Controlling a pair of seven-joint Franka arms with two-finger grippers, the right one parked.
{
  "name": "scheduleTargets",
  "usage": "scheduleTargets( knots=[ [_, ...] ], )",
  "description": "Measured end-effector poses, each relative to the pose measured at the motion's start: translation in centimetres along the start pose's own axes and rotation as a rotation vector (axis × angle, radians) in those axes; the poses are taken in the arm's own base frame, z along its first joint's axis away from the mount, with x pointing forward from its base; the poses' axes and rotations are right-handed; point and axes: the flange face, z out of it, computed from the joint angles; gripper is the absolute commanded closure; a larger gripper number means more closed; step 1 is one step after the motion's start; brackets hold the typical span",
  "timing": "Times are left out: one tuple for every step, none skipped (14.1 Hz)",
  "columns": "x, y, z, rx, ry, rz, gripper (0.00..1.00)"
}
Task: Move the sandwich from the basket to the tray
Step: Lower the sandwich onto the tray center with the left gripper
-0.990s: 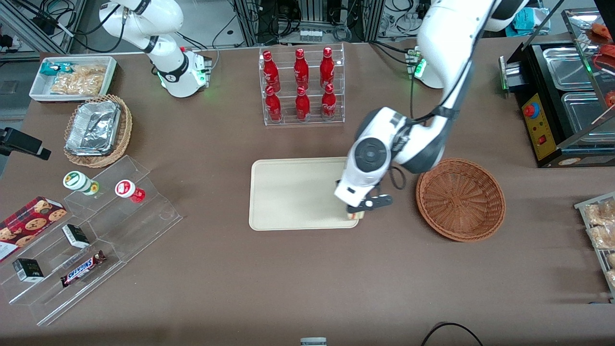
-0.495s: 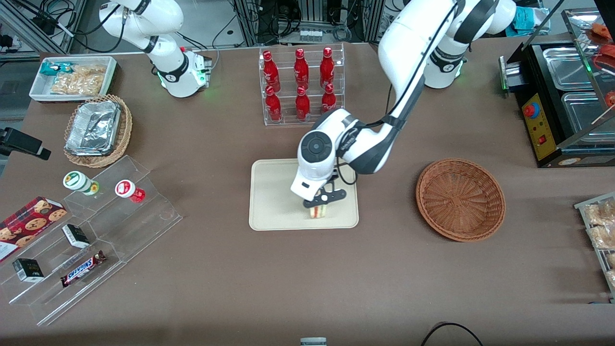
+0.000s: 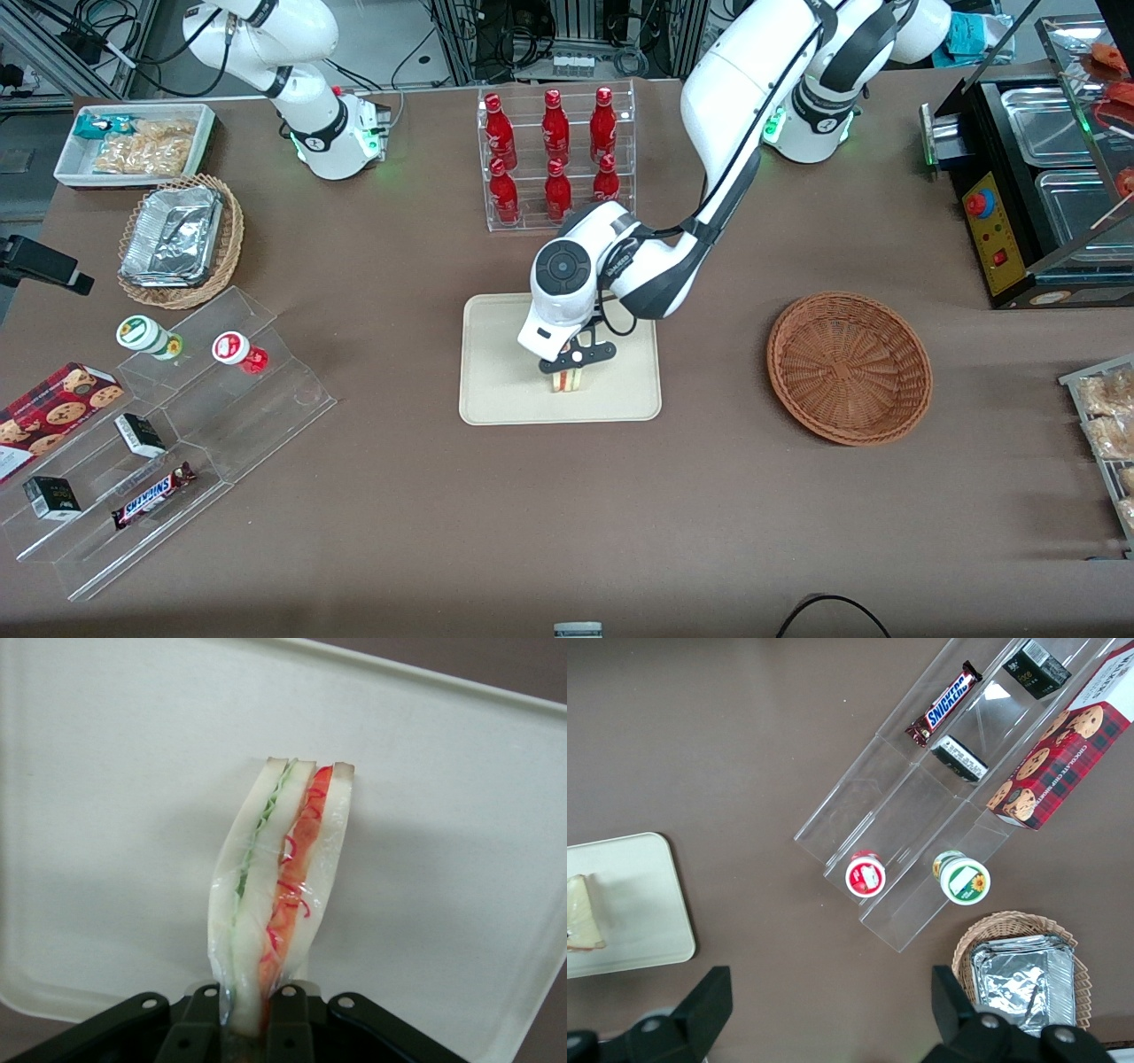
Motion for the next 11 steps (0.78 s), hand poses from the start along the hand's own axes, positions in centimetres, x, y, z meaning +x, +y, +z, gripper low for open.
scheduleTargets(
  knots=[
    [-0.3,0.3,0.6,-0.004,0.002,-0.005,0.77],
    [-0.6,0.5,1.1,-0.005,0.002,-0.011,0.42],
    [-0.7,0.6,1.4,-0.006,0.002,-0.014,0.0],
    [-0.7,0.6,1.3,-0.006,0.002,-0.016,0.0],
    [-0.7,0.7,1.2,-0.009,0.004,-0.017,0.0],
    [-0.6,0.7,1.0,-0.012,0.006,-0.018,0.0],
    [-0.5,0.9,0.6,-0.018,0.011,-0.017,0.0],
    [-0.5,1.0,-0.1,-0.025,0.016,-0.017,0.0],
    [-0.5,1.1,-1.1,-0.029,0.02,-0.016,0.0],
    [-0.5,1.1,-2.6,-0.03,0.023,-0.014,0.0],
    [-0.7,1.1,-4.2,-0.032,0.03,-0.012,0.0]
  ],
)
